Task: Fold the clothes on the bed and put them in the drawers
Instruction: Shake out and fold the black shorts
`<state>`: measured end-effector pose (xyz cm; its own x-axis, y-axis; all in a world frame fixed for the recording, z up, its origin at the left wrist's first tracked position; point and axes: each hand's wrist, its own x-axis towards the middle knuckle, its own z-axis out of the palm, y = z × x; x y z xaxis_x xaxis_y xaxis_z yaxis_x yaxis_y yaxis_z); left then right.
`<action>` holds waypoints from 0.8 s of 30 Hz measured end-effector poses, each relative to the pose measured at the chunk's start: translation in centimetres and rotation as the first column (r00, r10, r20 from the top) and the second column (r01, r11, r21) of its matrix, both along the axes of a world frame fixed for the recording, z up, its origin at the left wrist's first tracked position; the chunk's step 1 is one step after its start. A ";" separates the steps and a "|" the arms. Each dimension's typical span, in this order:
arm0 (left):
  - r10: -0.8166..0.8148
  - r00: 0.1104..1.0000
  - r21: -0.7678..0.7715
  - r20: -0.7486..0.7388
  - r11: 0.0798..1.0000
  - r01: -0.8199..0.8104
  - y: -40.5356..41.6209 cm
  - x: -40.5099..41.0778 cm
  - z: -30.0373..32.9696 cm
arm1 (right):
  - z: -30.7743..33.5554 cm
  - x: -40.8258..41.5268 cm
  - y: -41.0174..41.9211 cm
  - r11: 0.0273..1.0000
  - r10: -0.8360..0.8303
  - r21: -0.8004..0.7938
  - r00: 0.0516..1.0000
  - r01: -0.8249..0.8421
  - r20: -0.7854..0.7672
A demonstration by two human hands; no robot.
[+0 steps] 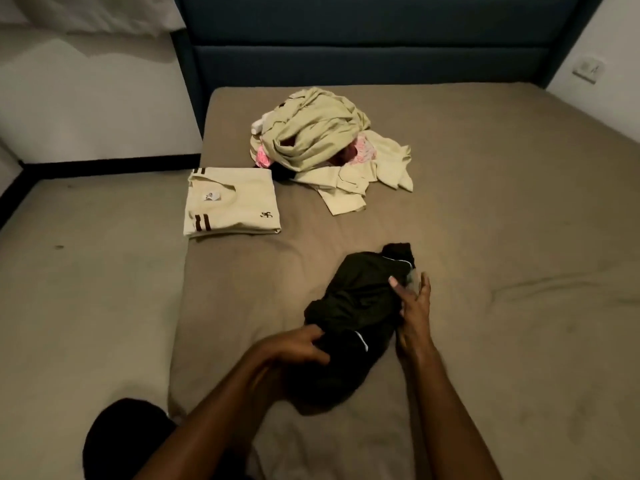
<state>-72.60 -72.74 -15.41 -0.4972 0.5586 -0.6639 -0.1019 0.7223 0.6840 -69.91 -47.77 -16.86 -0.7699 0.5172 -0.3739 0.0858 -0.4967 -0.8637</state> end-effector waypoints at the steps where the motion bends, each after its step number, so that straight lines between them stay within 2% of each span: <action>1: -0.002 1.000 -0.016 -0.016 1.000 0.001 -0.1 0.7 0.9 | 0.2 0.9 0.5 0.992 -0.063 -0.106 0.998 0.062 -0.010; 3: 0.071 0.988 -0.025 -0.135 0.997 -0.075 -0.3 0.3 1.7 | 0.3 1.3 1.3 0.935 -0.163 -0.328 0.985 0.135 -0.061; 4: 0.121 0.958 -0.047 -0.260 0.989 -0.137 -0.4 0.8 1.9 | 0.3 2.2 1.2 0.913 -0.170 -0.388 0.982 0.126 -0.080; 5: 0.156 0.889 -0.082 -0.430 0.974 -0.210 -0.5 1.5 1.8 | -0.1 3.3 0.7 0.907 -0.150 -0.409 0.984 0.098 -0.099; 7: 0.179 0.677 -0.067 -0.714 0.945 -0.320 -0.4 3.1 0.5 | -1.5 5.5 0.0 0.921 -0.102 -0.385 0.989 0.051 -0.112; 11: 0.185 0.408 0.099 -0.894 0.970 -0.224 0.5 6.8 -2.0 | -2.6 8.3 -0.5 0.933 -0.098 -0.359 0.982 0.034 -0.163; 12: 0.203 0.369 0.129 -0.907 0.968 -0.215 0.8 7.3 -1.9 | -2.8 8.5 -0.6 0.942 -0.106 -0.333 0.982 0.049 -0.157; 15: 0.328 0.415 0.211 -0.849 0.930 -0.302 1.4 7.9 -1.1 | -3.3 8.2 -1.8 0.992 -0.081 -0.109 0.990 0.069 -0.113; 17: 0.261 0.383 0.143 -0.886 0.940 -0.310 1.5 7.7 -0.7 | -3.5 7.9 -2.9 0.991 -0.111 0.067 0.992 0.115 -0.060; 19: 0.202 0.398 0.083 -0.895 0.951 -0.298 1.8 7.4 -0.4 | -3.2 8.0 -3.5 0.972 -0.138 0.188 0.990 0.140 -0.025; 20: 0.224 0.402 0.102 -0.888 0.947 -0.303 1.9 7.3 -0.4 | -2.9 8.2 -3.7 0.961 -0.138 0.242 0.990 0.135 -0.006; 22: 0.373 0.376 0.239 -0.848 0.903 -0.357 2.0 7.5 -0.3 | -2.6 8.7 -3.8 0.938 -0.091 0.336 0.996 0.089 -0.009; 24: 0.537 0.288 0.382 -0.793 0.806 -0.452 1.7 7.8 0.2 | -2.6 9.4 -3.6 0.882 -0.107 0.462 0.994 0.094 0.001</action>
<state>-64.83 -71.01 -15.20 -0.9562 0.0182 0.2922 0.2215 0.6978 0.6812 -60.47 -51.40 -19.50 -0.6979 0.7101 -0.0937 0.0817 -0.0510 -0.9954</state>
